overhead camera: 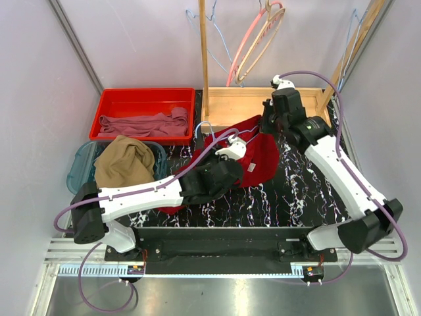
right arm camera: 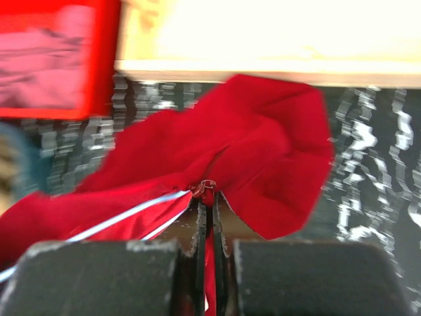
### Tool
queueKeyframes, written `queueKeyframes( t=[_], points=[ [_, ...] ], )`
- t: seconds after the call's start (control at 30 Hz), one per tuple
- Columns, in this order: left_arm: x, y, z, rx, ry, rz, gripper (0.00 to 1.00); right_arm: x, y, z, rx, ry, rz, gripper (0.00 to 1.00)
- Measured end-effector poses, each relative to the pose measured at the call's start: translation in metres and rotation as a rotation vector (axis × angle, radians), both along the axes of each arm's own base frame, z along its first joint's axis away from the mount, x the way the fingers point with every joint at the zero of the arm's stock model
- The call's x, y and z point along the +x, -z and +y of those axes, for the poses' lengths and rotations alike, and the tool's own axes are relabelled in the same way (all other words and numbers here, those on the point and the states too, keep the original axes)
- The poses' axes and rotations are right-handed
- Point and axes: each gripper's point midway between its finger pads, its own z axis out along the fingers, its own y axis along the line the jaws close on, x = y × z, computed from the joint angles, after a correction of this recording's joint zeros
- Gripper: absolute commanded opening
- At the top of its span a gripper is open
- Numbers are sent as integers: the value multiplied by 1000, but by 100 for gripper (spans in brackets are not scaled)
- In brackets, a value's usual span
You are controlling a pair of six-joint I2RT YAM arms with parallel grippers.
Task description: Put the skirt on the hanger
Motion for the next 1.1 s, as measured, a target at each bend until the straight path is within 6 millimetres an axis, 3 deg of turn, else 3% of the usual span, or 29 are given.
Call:
queueKeyframes(
  t=[0.1, 0.2, 0.37, 0.5, 0.6, 0.73, 0.87, 0.9, 1.0, 1.1],
  points=[
    [0, 1, -1, 2, 2, 3, 0, -10, -17, 11, 68, -62, -25, 0],
    [0, 2, -1, 1, 6, 5, 0, -15, -18, 25, 121, -125, -17, 0],
    [0, 3, -3, 12, 17, 12, 0, -26, 17, 40, 158, -202, 63, 0],
    [0, 2, -4, 31, 36, 16, 0, -47, 54, 45, 172, -261, 156, 0],
    [1, 4, -7, 35, 57, 29, 0, -66, 66, 45, 192, -300, 193, 0],
    [7, 8, -8, 12, 88, 65, 0, -88, 63, 46, 237, -363, 193, 0],
    [14, 8, -9, -66, 140, 104, 0, -101, 44, 52, 289, -431, 149, 2],
    [15, 7, -11, -98, 163, 115, 0, -103, 39, 54, 300, -448, 137, 17],
    [14, 5, -14, -188, 241, 140, 0, -108, 32, 55, 313, -473, 118, 49],
    [9, 1, -19, -252, 315, 149, 0, -112, 29, 54, 306, -483, 112, 58]
  ],
)
